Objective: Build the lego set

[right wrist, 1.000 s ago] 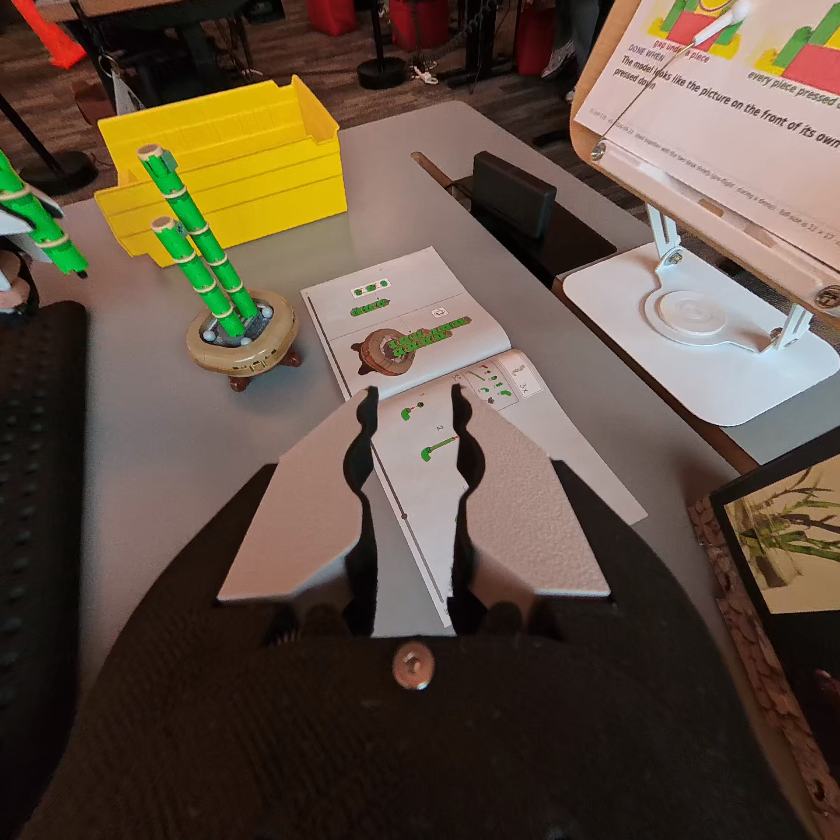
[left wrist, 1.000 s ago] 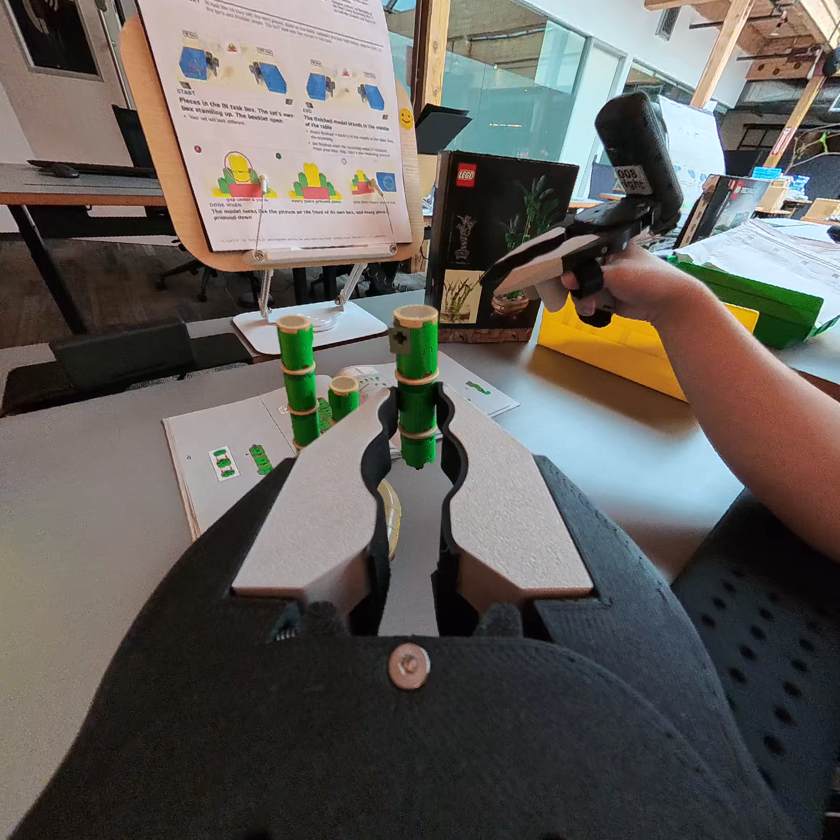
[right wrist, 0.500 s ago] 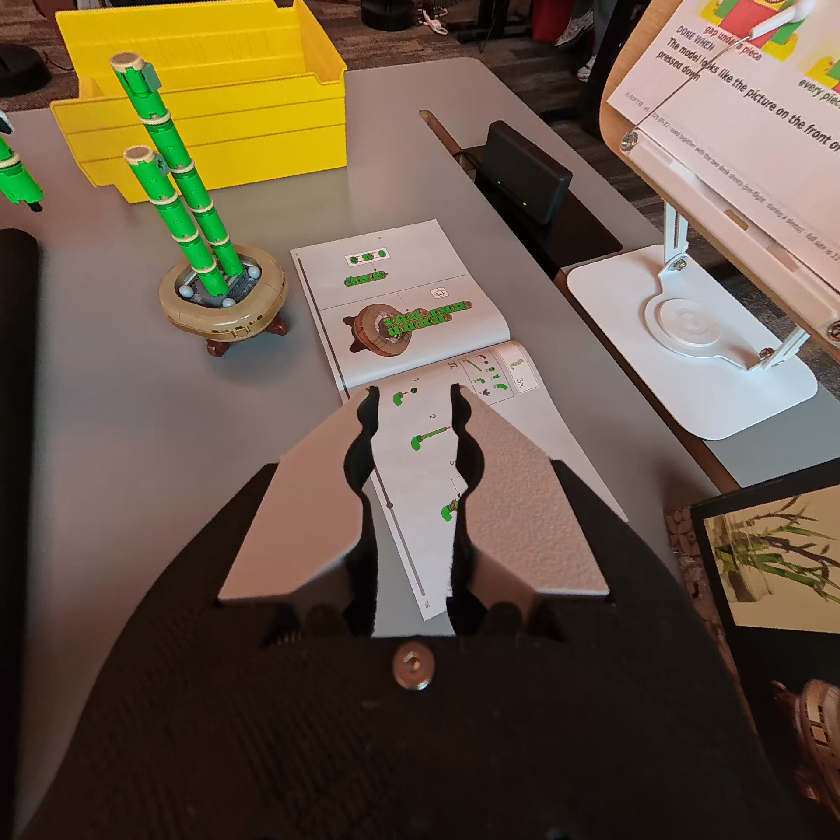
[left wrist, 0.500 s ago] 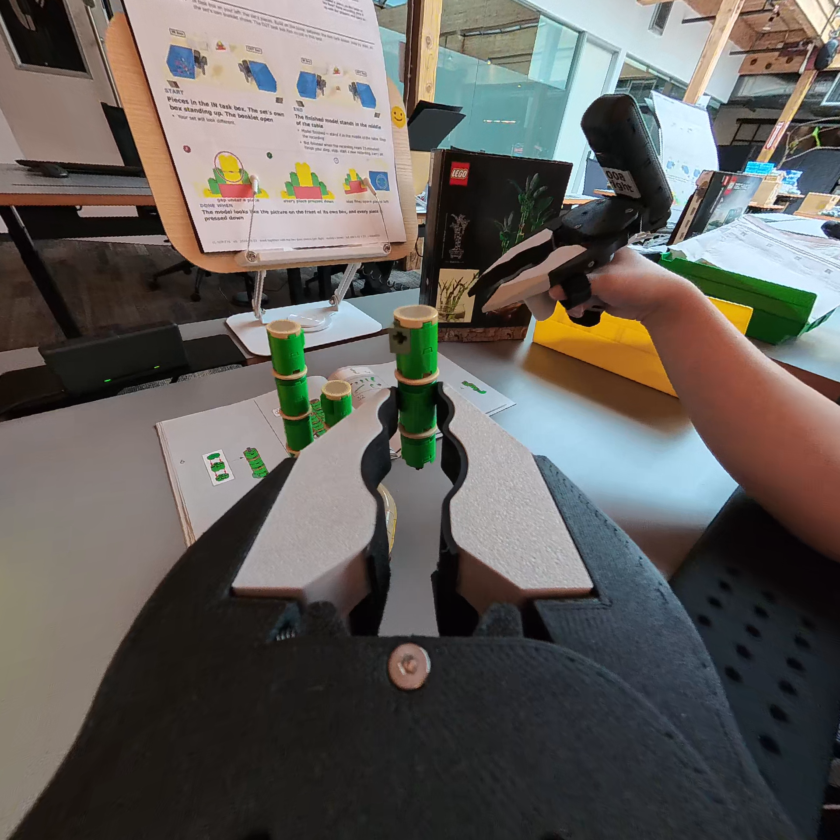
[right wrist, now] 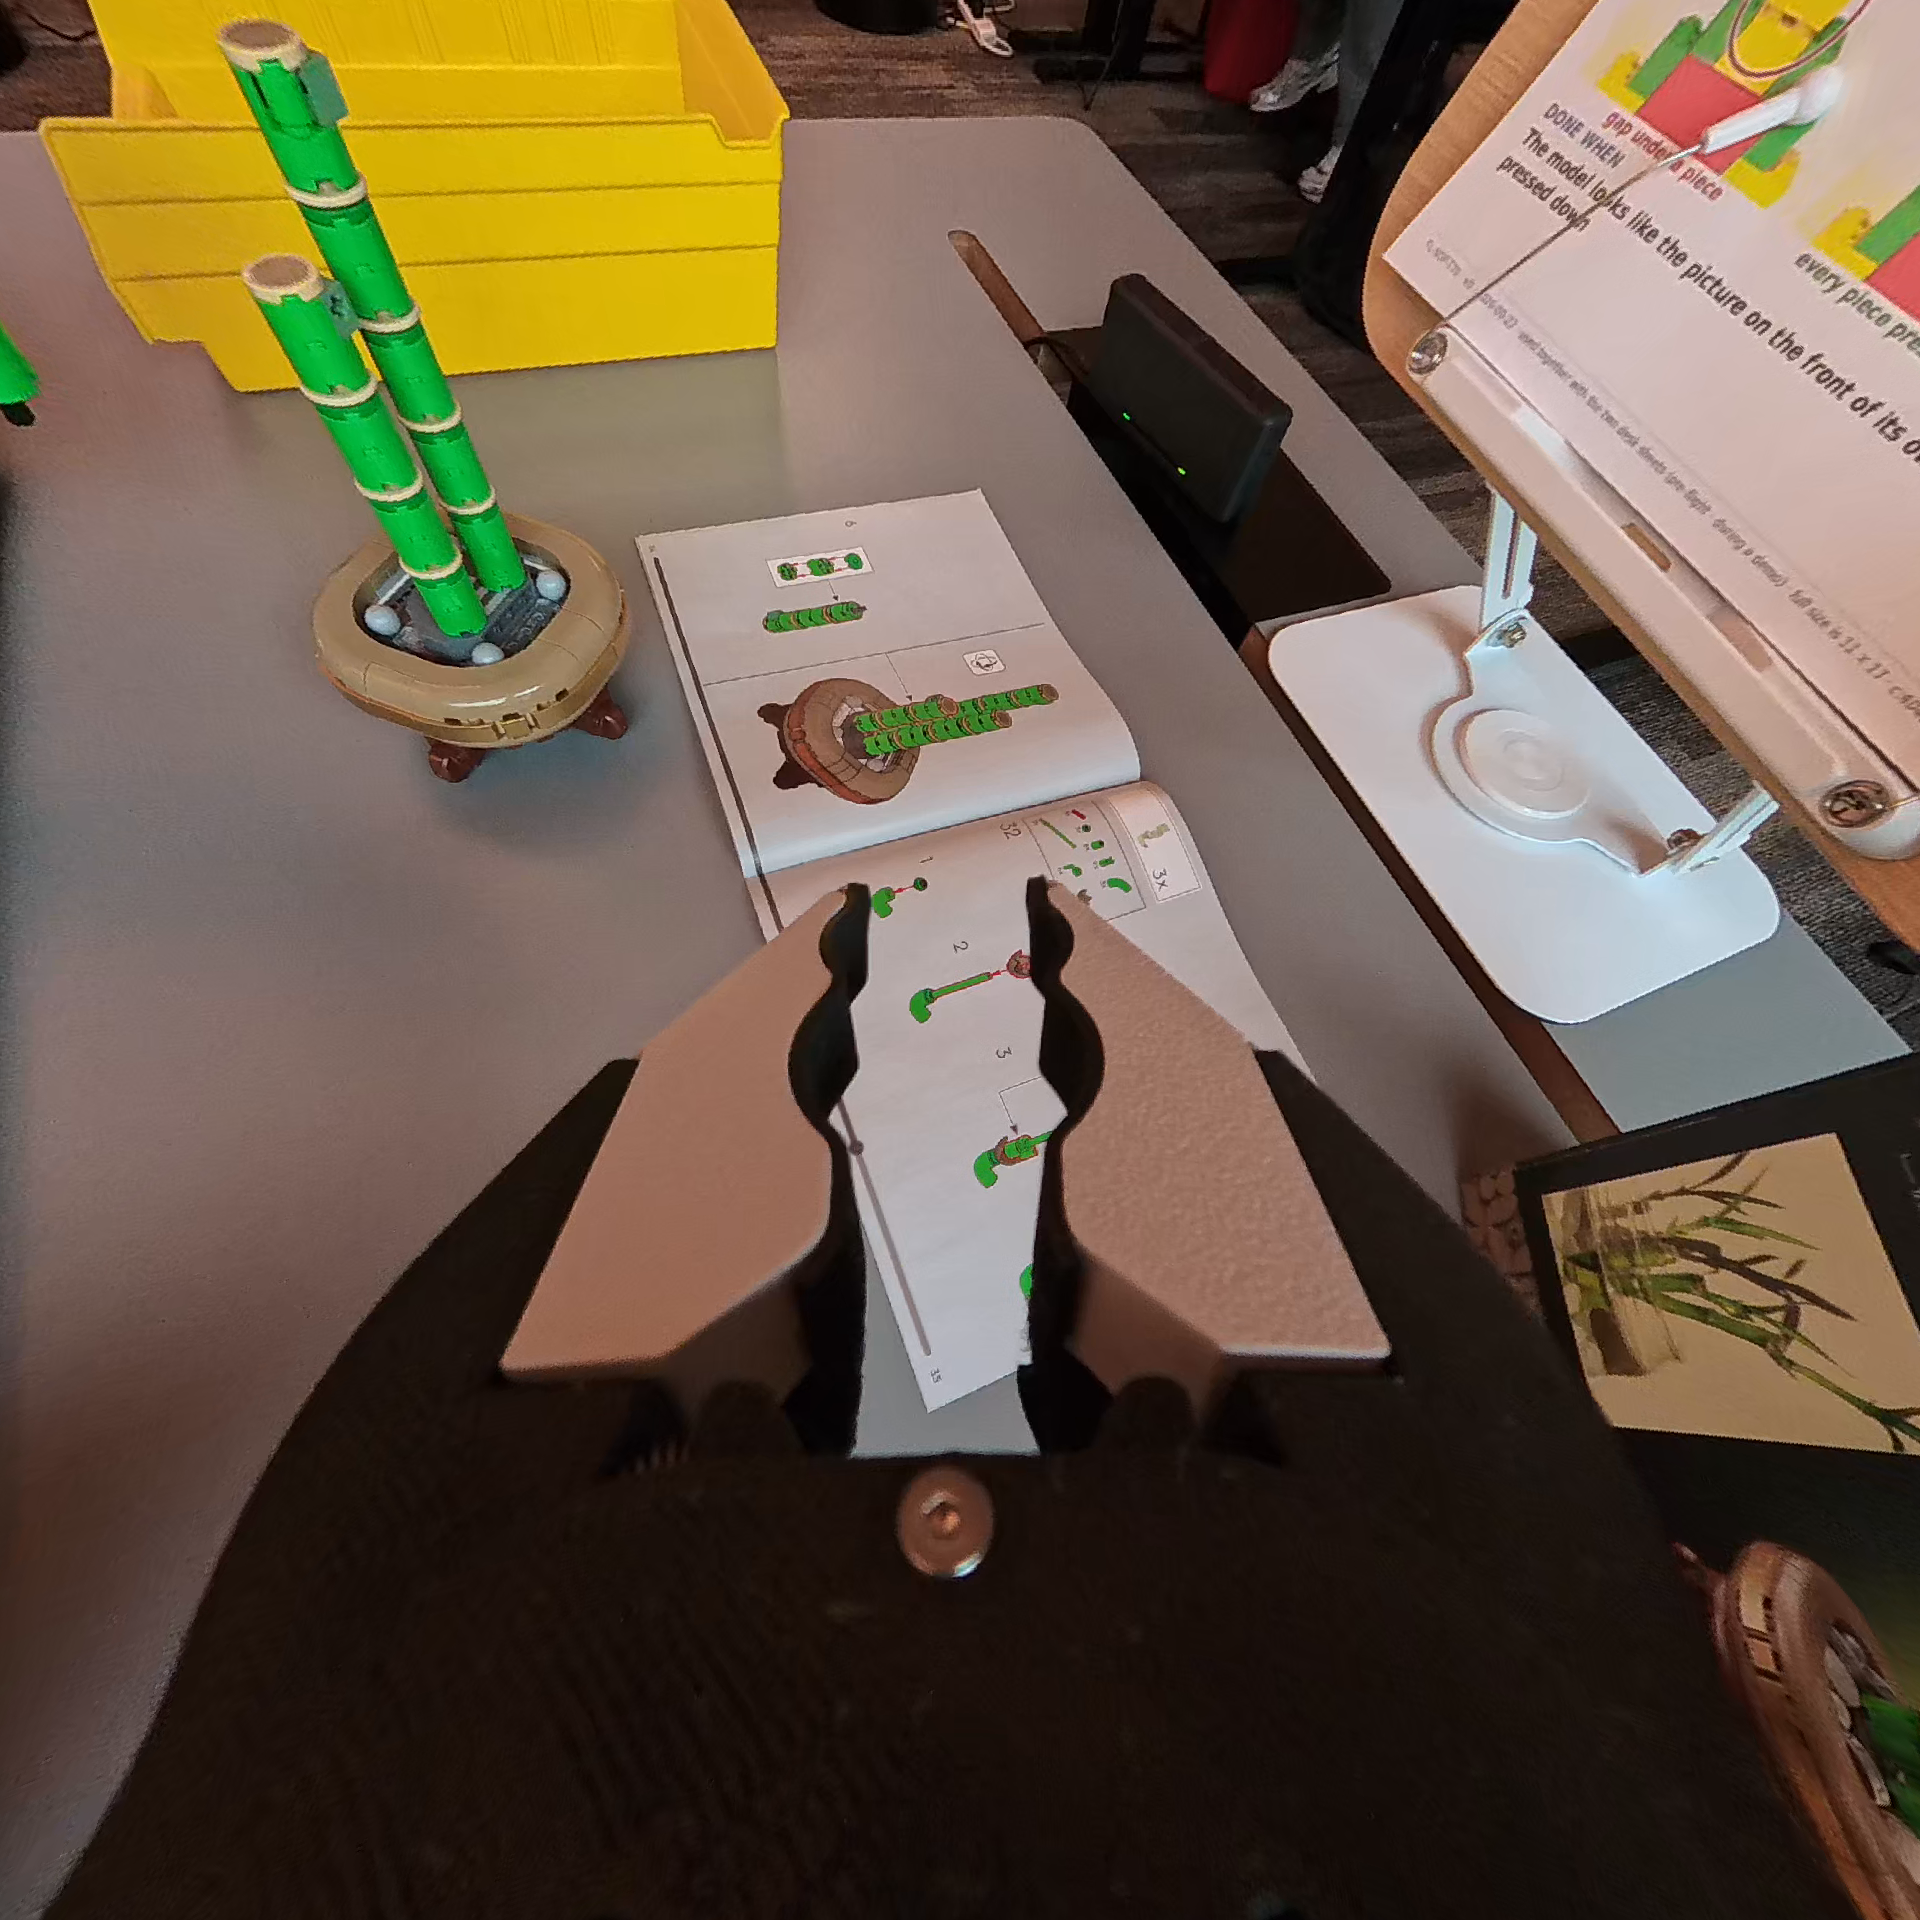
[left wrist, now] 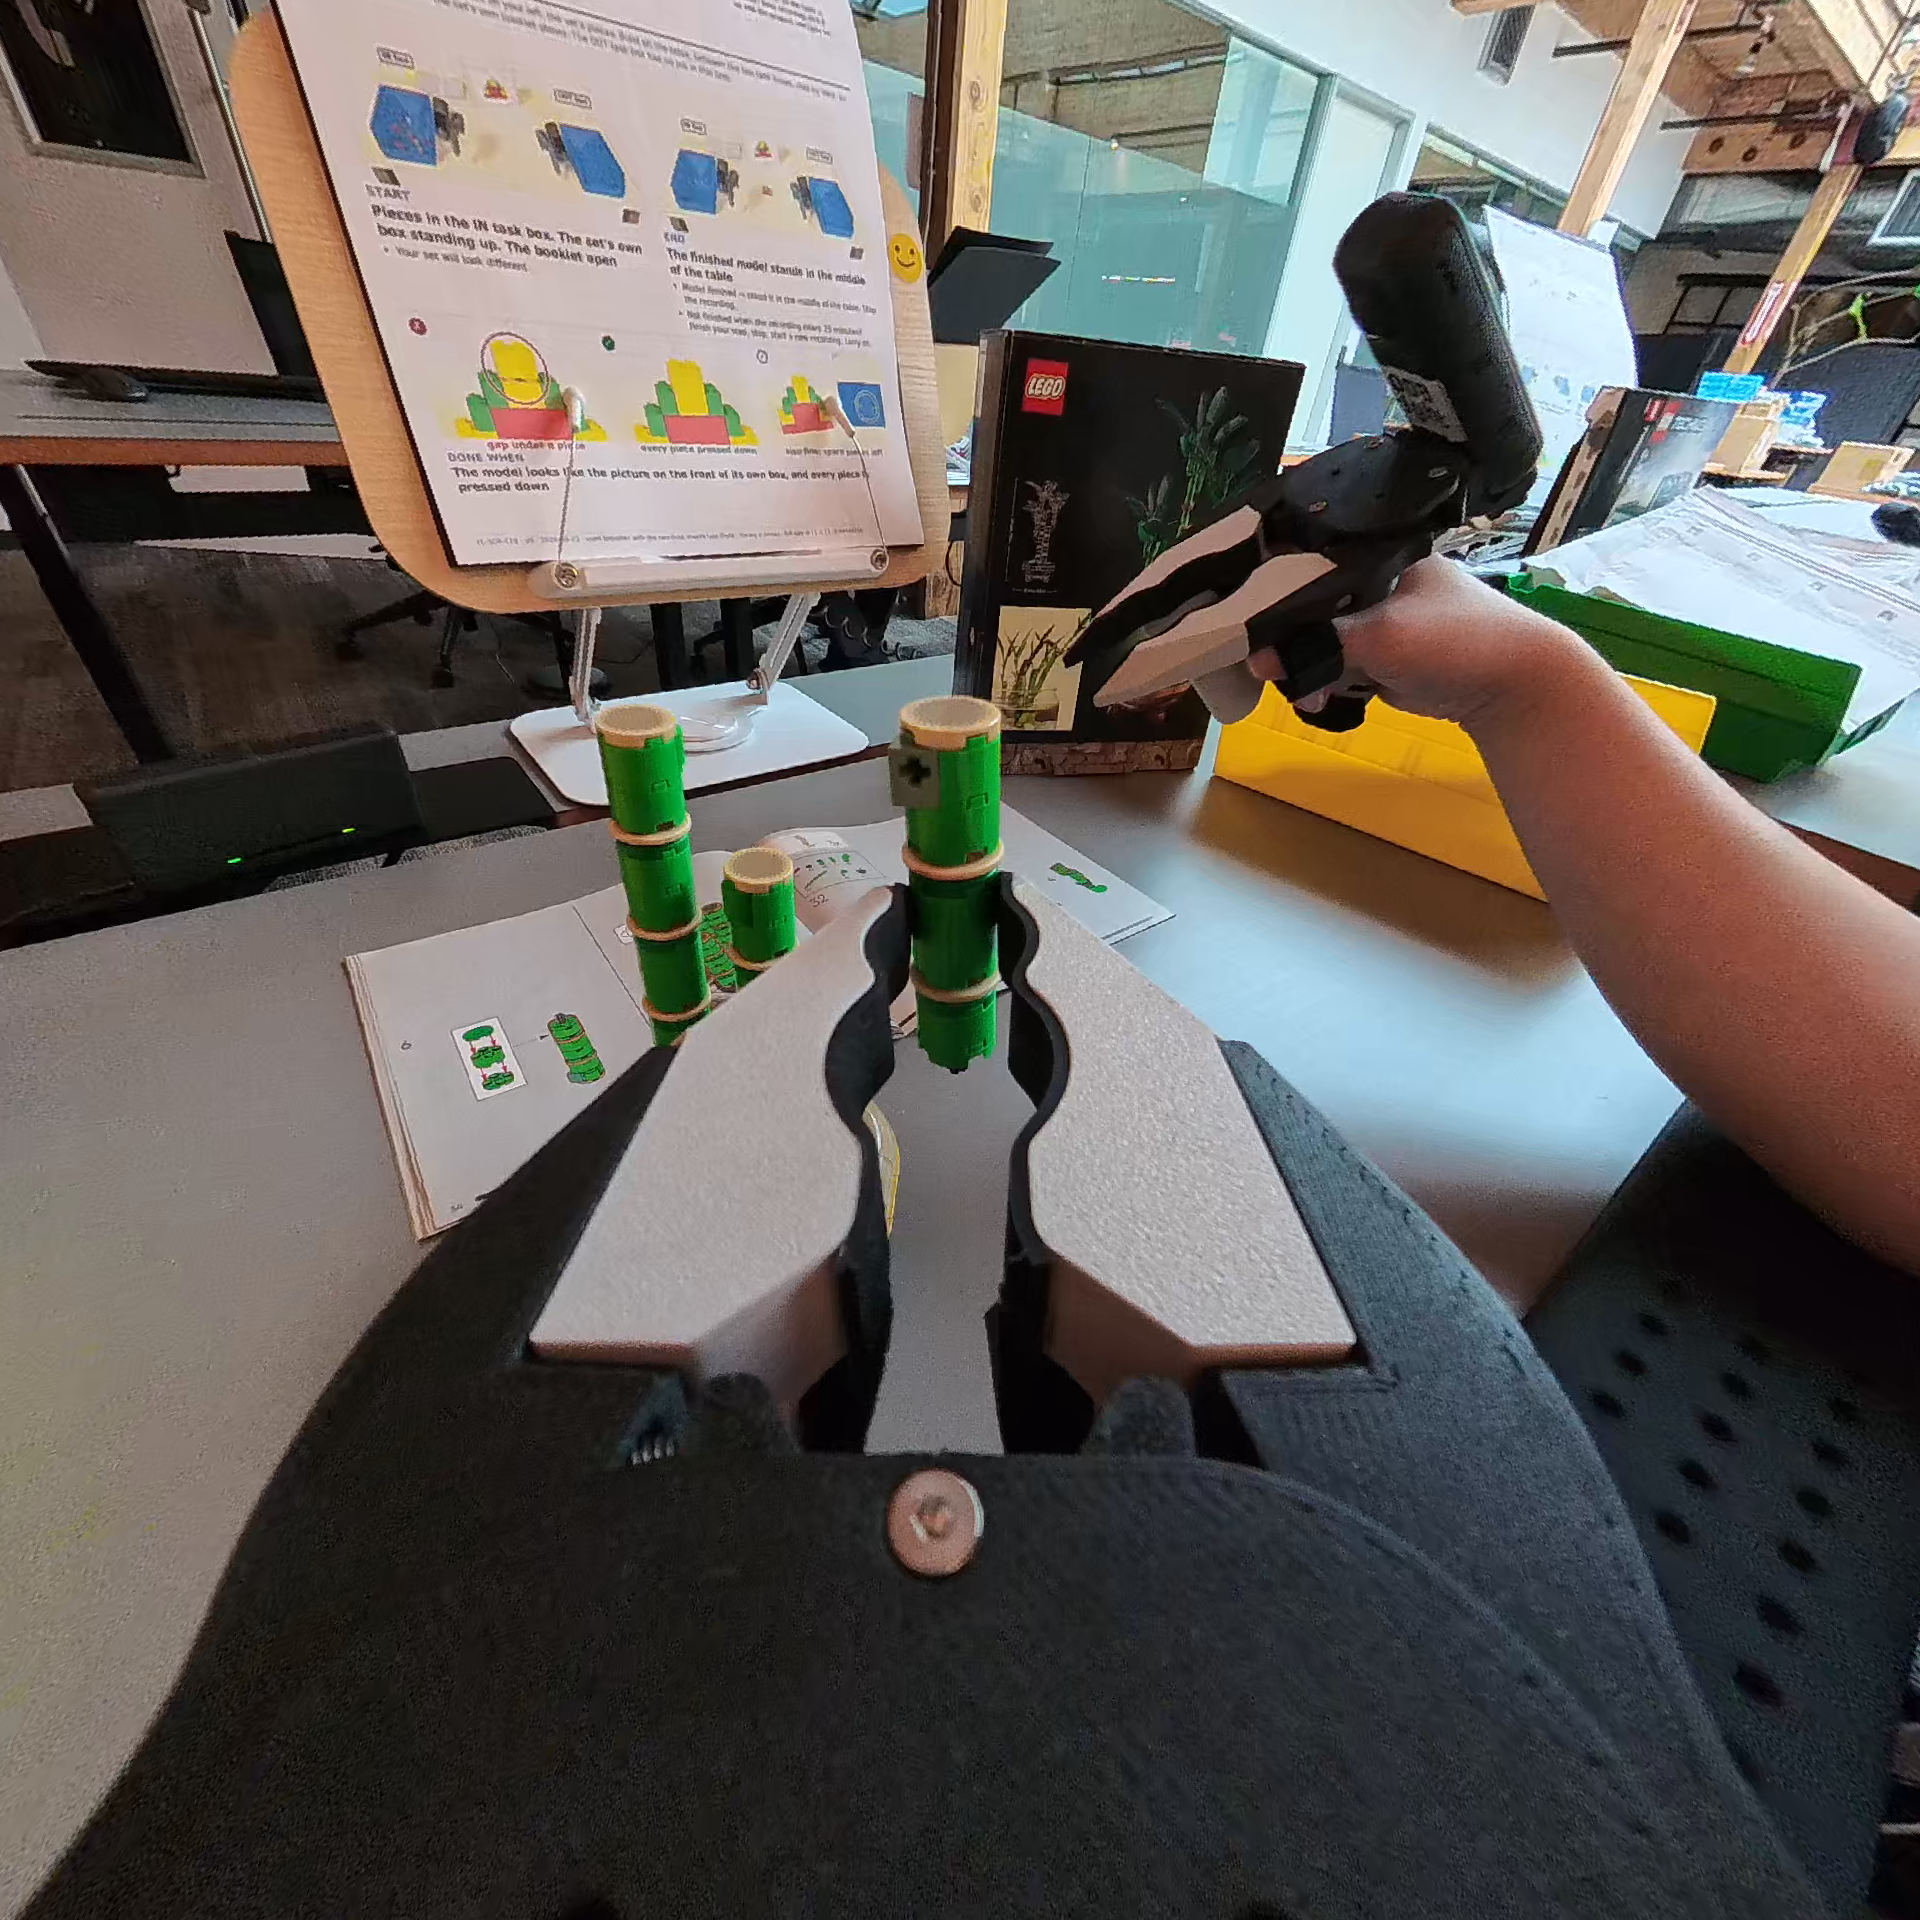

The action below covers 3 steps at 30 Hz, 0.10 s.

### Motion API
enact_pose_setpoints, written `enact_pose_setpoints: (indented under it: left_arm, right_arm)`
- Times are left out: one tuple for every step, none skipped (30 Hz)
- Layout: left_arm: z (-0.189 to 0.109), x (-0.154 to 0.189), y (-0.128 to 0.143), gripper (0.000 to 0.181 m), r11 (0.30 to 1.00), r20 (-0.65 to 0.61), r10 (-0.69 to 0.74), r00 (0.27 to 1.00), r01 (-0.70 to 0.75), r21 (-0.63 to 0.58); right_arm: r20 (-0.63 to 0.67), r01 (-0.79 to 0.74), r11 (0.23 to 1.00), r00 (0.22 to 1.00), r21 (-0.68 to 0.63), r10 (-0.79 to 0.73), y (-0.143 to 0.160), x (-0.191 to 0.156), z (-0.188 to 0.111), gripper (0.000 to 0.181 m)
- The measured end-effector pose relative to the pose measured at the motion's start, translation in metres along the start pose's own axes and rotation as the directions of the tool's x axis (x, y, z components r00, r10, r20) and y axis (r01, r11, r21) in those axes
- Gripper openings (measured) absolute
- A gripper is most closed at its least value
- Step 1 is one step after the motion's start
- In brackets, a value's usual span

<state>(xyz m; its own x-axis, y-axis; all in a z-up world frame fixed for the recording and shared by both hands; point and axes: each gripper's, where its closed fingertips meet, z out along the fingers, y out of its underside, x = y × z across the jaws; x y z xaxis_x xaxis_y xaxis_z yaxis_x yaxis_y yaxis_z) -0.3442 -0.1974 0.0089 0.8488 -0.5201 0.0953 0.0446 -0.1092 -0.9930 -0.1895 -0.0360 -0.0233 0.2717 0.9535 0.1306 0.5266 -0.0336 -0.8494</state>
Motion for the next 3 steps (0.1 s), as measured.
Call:
enact_pose_setpoints:
  left_arm:
    - [-0.0001,-0.0002,0.0001,0.014,1.000,0.000,-0.002,1.000,0.002,0.001]
    - [-0.0001,-0.0004,0.0001,0.014,1.000,0.001,-0.002,1.000,0.002,0.002]
    - [-0.0001,-0.0005,-0.0001,0.014,1.000,0.002,-0.002,1.000,0.002,0.002]
  right_arm:
    - [-0.003,0.005,1.000,1.000,0.002,-0.005,-0.0005,0.0001,-0.0002,0.030]
    - [-0.005,0.010,1.000,1.000,0.004,-0.010,-0.0012,0.0001,-0.0004,0.030]
    - [-0.008,0.016,1.000,1.000,0.007,-0.016,-0.0018,0.0002,-0.0005,0.029]
